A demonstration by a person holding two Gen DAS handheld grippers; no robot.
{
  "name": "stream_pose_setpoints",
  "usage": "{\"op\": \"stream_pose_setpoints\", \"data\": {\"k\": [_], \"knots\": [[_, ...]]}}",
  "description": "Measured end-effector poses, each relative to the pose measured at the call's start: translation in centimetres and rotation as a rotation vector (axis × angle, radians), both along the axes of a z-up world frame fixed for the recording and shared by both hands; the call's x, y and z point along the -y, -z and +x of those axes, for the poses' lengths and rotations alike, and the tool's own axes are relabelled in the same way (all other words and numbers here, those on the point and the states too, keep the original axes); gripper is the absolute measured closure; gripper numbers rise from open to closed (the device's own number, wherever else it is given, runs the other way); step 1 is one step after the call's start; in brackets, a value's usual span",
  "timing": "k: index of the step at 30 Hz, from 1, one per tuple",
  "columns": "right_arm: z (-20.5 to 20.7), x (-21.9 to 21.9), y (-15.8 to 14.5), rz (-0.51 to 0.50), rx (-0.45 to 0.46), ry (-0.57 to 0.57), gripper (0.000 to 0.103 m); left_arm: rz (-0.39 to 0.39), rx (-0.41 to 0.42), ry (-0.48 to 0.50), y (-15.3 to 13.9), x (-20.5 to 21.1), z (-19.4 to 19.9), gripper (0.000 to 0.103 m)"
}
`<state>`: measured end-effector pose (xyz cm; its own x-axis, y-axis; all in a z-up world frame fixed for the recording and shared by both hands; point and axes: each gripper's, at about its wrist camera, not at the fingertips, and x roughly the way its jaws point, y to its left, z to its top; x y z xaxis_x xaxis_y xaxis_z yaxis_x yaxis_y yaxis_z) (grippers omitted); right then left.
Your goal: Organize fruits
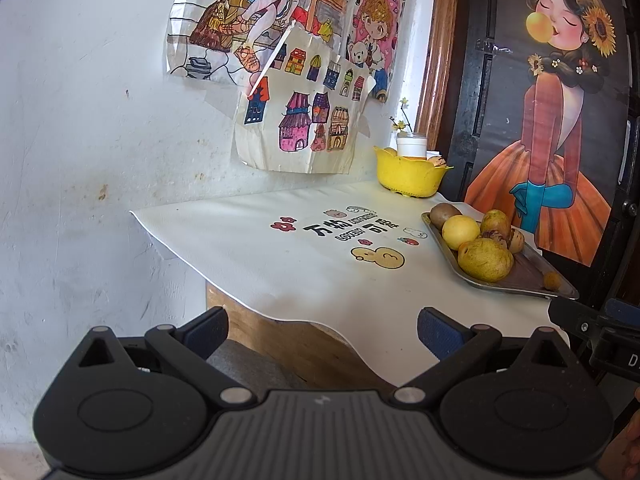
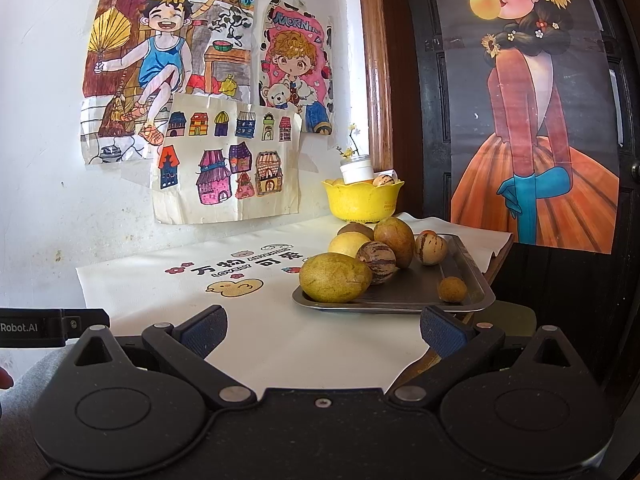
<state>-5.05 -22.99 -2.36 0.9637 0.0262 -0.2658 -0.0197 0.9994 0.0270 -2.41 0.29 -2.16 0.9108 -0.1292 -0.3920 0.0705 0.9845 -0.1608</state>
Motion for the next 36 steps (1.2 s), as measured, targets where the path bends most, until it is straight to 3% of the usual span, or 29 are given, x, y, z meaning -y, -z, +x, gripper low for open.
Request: {"op": "stream_pose_setpoints", "data": {"k": [36], "knots": [[0.02,-0.11,0.00,-0.001,-0.001,0.001,0.001,-0.006,-0.003,-0.013,0.18,-0.20,-0.29,0.000]]}}
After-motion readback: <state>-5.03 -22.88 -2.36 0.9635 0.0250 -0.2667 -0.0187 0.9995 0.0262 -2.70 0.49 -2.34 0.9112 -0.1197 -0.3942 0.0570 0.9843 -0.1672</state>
